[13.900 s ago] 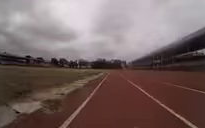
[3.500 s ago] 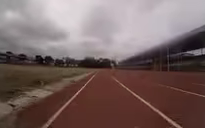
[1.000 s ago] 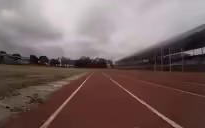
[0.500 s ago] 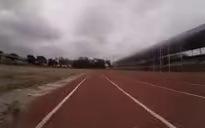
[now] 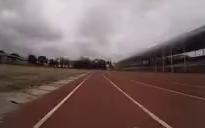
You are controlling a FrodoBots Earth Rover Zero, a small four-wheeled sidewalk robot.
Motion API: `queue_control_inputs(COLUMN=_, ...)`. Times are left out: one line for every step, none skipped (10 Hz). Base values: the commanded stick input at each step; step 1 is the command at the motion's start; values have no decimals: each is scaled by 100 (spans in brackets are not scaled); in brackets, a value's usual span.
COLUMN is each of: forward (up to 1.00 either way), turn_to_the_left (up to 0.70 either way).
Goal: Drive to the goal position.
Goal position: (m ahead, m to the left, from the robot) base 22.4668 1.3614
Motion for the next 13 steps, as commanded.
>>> queue_control_inputs(forward=100, turn_to_the_left=22)
queue_control_inputs(forward=100, turn_to_the_left=0)
queue_control_inputs(forward=100, turn_to_the_left=0)
queue_control_inputs(forward=100, turn_to_the_left=0)
queue_control_inputs(forward=100, turn_to_the_left=0)
queue_control_inputs(forward=100, turn_to_the_left=0)
queue_control_inputs(forward=100, turn_to_the_left=0)
queue_control_inputs(forward=100, turn_to_the_left=0)
queue_control_inputs(forward=100, turn_to_the_left=0)
queue_control_inputs(forward=100, turn_to_the_left=0)
queue_control_inputs(forward=100, turn_to_the_left=0)
queue_control_inputs(forward=100, turn_to_the_left=0)
queue_control_inputs(forward=100, turn_to_the_left=0)
